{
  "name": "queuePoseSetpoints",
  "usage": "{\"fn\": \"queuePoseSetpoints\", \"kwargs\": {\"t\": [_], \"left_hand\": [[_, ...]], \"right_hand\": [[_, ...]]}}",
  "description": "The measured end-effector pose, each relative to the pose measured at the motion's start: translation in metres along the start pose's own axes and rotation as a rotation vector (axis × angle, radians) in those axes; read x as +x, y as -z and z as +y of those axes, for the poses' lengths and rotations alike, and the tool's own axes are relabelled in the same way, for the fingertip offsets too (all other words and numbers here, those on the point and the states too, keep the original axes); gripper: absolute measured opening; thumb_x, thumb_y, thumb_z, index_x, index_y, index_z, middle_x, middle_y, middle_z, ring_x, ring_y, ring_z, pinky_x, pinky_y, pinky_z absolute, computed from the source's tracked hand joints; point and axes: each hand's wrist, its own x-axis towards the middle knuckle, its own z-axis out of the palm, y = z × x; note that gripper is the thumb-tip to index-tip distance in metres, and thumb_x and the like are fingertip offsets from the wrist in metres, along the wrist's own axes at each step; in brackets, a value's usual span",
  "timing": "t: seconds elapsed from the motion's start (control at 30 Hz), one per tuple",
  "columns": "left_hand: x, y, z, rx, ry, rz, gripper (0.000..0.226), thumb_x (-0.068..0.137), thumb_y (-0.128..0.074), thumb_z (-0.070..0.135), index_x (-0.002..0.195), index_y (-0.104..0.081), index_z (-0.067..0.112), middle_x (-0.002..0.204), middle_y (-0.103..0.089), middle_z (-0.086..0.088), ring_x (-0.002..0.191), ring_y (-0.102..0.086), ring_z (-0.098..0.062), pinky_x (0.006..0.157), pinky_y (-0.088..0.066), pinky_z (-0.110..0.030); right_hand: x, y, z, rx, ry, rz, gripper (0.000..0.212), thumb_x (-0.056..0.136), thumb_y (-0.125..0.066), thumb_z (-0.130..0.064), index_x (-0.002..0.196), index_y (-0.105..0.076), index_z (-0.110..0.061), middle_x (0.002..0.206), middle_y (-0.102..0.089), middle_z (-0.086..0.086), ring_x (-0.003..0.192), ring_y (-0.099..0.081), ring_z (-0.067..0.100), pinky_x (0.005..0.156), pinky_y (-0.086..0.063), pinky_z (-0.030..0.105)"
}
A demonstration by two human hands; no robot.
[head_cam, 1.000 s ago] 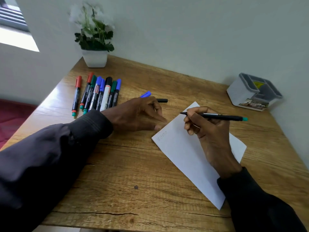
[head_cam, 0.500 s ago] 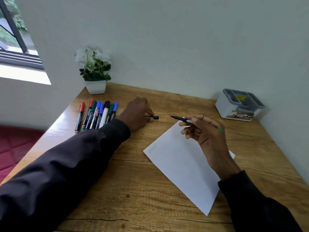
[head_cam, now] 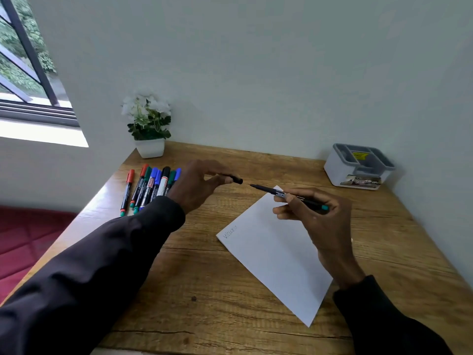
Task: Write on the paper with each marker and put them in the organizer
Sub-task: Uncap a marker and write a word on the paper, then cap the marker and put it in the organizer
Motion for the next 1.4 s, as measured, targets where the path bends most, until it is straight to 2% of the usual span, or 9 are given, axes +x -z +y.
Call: {"fn": "queuePoseSetpoints", "kwargs": {"t": [0.23,0.4,0.57,0.77,0.87,0.97,1.1,1.27,1.4], "left_hand": [[-0.004,0.001,0.024,0.028,-0.089,-0.007,0.014,0.088,-0.071,0.014,0.098,-0.077,0.021,0.093,-0.073,0.012,0.090,-0.066,-0.002,0.079,-0.049,-0.014],[-0.007,-0.001,0.023,0.022,-0.093,-0.072,0.008,0.091,-0.066,0.015,0.088,-0.073,0.017,0.086,-0.070,0.007,0.084,-0.065,-0.011,0.077,-0.054,-0.033],[-0.006,-0.006,0.029,-0.017,-0.145,-0.168,0.012,0.090,-0.066,0.012,0.098,-0.074,0.017,0.088,-0.070,0.002,0.084,-0.064,-0.012,0.074,-0.050,-0.019],[-0.001,-0.016,0.030,-0.128,-0.135,-0.024,0.013,0.087,-0.069,0.005,0.087,-0.076,0.015,0.078,-0.071,-0.006,0.073,-0.064,-0.016,0.066,-0.049,-0.017],[0.002,-0.019,0.031,-0.154,-0.136,-0.024,0.027,0.087,-0.069,0.004,0.082,-0.073,0.030,0.077,-0.071,-0.005,0.073,-0.065,-0.018,0.067,-0.052,-0.023],[0.004,-0.019,0.032,-0.139,-0.143,-0.023,0.038,0.086,-0.069,0.004,0.080,-0.066,0.041,0.076,-0.069,-0.002,0.072,-0.064,-0.014,0.067,-0.048,-0.016],[0.012,-0.019,0.035,-0.057,-0.113,-0.074,0.015,0.086,-0.071,0.008,0.087,-0.075,0.022,0.077,-0.069,0.003,0.072,-0.062,-0.004,0.065,-0.045,-0.008],[0.031,-0.019,0.051,-0.130,-0.060,-0.002,0.014,0.085,-0.074,0.021,0.097,-0.078,0.015,0.088,-0.074,0.007,0.082,-0.068,-0.003,0.073,-0.050,-0.010],[0.042,-0.028,0.060,-0.356,0.052,0.061,0.021,0.084,-0.076,0.024,0.102,-0.076,0.013,0.096,-0.076,0.003,0.091,-0.071,-0.009,0.082,-0.056,-0.017]], "right_hand": [[0.000,-0.009,-0.002,-0.008,0.026,-0.019,0.016,0.092,-0.073,0.000,0.106,-0.079,-0.006,0.092,-0.082,0.004,0.074,-0.080,0.024,0.067,-0.066,0.034],[0.003,-0.012,0.000,-0.119,0.052,-0.030,0.013,0.092,-0.076,-0.005,0.104,-0.078,-0.010,0.094,-0.080,0.003,0.075,-0.079,0.018,0.060,-0.065,0.031],[0.013,-0.014,0.004,-0.202,0.063,-0.027,0.006,0.087,-0.083,-0.014,0.093,-0.082,-0.016,0.087,-0.080,-0.005,0.080,-0.076,0.016,0.063,-0.062,0.030],[0.019,-0.020,0.002,-0.248,0.121,0.051,0.011,0.082,-0.087,-0.011,0.089,-0.084,-0.018,0.083,-0.078,-0.018,0.081,-0.075,0.002,0.072,-0.055,0.013],[0.024,-0.018,0.004,-0.226,0.116,0.041,0.011,0.081,-0.088,-0.010,0.089,-0.085,-0.017,0.083,-0.080,-0.013,0.081,-0.076,0.005,0.073,-0.058,0.018],[0.027,-0.018,0.007,-0.267,0.131,0.022,0.011,0.080,-0.089,-0.011,0.089,-0.085,-0.016,0.083,-0.080,-0.011,0.080,-0.075,0.005,0.072,-0.057,0.018],[0.042,-0.008,0.009,-0.470,0.206,-0.059,0.009,0.080,-0.090,-0.016,0.086,-0.084,-0.018,0.078,-0.074,-0.018,0.077,-0.070,-0.002,0.069,-0.046,0.006],[0.063,-0.001,0.005,-0.840,0.303,-0.172,0.023,0.083,-0.087,-0.022,0.105,-0.080,-0.021,0.091,-0.066,-0.004,0.087,-0.060,0.015,0.076,-0.048,0.031],[0.087,0.013,0.007,-0.642,0.195,-0.103,0.012,0.086,-0.080,-0.006,0.093,-0.078,-0.015,0.083,-0.069,-0.009,0.076,-0.065,0.011,0.071,-0.053,0.026]]}}
